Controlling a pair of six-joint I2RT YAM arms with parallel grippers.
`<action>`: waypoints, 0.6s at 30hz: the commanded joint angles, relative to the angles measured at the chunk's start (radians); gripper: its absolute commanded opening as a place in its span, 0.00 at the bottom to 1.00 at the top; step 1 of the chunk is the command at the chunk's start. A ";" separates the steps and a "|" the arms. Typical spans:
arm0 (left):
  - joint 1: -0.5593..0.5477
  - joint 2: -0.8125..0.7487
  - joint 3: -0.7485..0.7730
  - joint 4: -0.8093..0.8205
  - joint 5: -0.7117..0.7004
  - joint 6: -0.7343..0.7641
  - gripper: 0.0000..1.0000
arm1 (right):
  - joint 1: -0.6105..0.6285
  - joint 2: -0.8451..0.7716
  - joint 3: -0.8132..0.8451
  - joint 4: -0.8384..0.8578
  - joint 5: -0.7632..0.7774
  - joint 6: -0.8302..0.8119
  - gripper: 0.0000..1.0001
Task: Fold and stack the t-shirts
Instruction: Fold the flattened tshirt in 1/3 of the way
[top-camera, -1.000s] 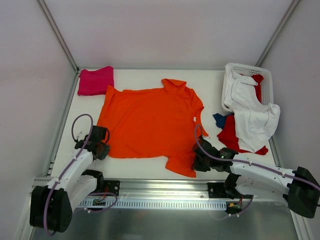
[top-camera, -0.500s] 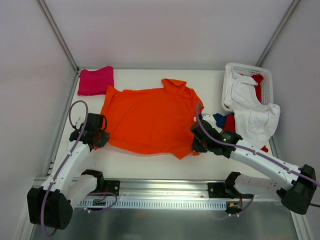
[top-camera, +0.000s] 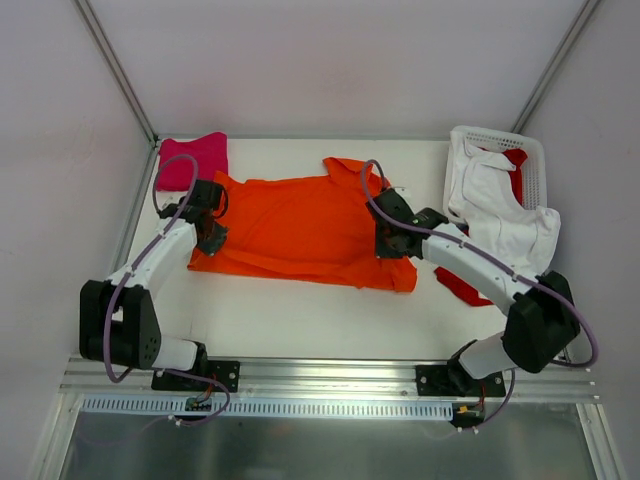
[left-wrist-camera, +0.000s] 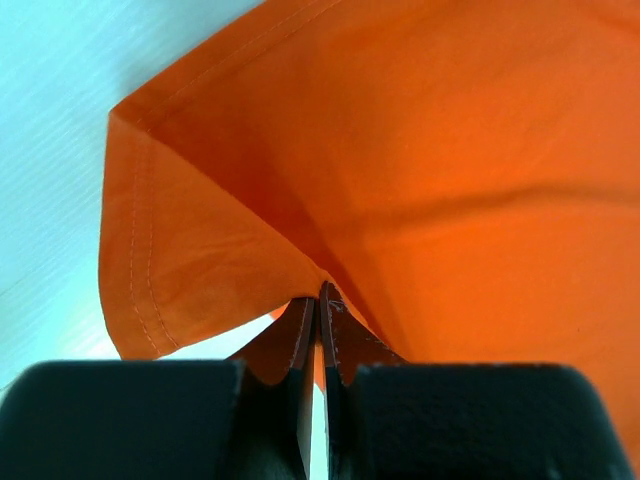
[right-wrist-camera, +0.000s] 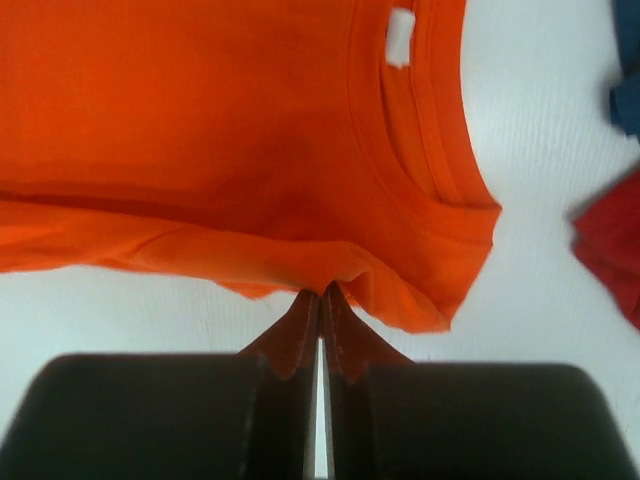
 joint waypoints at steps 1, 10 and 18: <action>-0.004 0.068 0.061 0.007 -0.054 0.003 0.00 | -0.030 0.103 0.080 0.055 0.007 -0.073 0.01; -0.004 0.306 0.155 0.064 -0.068 0.000 0.00 | -0.075 0.329 0.213 0.096 0.048 -0.106 0.00; -0.004 0.398 0.227 0.072 -0.077 0.026 0.00 | -0.128 0.407 0.297 0.096 0.093 -0.097 0.01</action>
